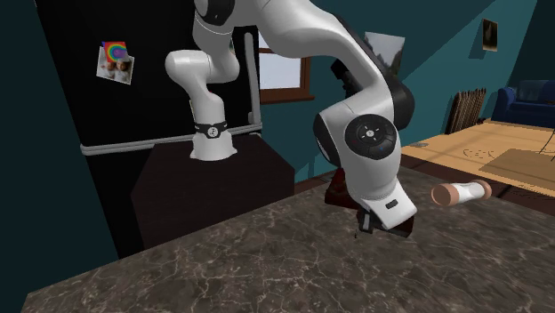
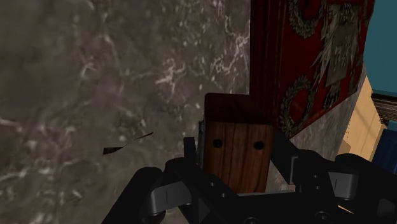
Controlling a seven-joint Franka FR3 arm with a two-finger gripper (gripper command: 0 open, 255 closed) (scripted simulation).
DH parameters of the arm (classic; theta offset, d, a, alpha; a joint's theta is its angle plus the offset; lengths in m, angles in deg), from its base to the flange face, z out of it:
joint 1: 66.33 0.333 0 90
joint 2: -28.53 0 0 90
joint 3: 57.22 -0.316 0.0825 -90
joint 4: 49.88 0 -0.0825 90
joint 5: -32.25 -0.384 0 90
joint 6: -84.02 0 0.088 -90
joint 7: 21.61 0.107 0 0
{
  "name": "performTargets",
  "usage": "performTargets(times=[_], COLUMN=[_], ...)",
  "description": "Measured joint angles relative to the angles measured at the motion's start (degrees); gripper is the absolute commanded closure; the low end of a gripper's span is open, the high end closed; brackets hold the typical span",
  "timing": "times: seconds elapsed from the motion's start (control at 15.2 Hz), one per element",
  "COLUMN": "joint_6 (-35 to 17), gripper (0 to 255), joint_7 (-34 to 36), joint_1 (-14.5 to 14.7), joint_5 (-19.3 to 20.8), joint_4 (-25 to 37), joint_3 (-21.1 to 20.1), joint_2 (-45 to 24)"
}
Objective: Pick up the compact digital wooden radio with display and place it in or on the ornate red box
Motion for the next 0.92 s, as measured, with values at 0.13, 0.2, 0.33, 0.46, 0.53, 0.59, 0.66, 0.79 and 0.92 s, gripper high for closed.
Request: performTargets(times=[0.13, 0.2, 0.33, 0.46, 0.53, 0.59, 0.66, 0.79, 0.92], joint_6=[0.14, 0.38, 0.91, 1.47, 1.65, 2.11, 2.47, 2.94, 3.7], gripper=[255, 255, 255, 255, 255, 255, 255, 255, 255], joint_7=[0.1, 0.31, 0.7, 1.18, 1.26, 1.56, 1.8, 2.07, 2.72], joint_1=[-0.03, -0.04, -0.09, -0.09, -0.16, -0.19, -0.23, -0.34, -0.3], joint_5=[0.04, 0.08, 0.16, 0.22, 0.2, 0.31, 0.38, 0.38, 0.53], joint_4=[-0.15, -0.35, -0.87, -1.39, -1.99, -1.98, -2.11, -3.04, -3.08], joint_3=[0.04, 0.07, 0.1, 0.09, 0.08, 0.12, 0.15, 0.14, 0.15], joint_2=[0.28, 0.79, 1.94, 3.18, 3.96, 4.47, 5.03, 6.49, 7.5])
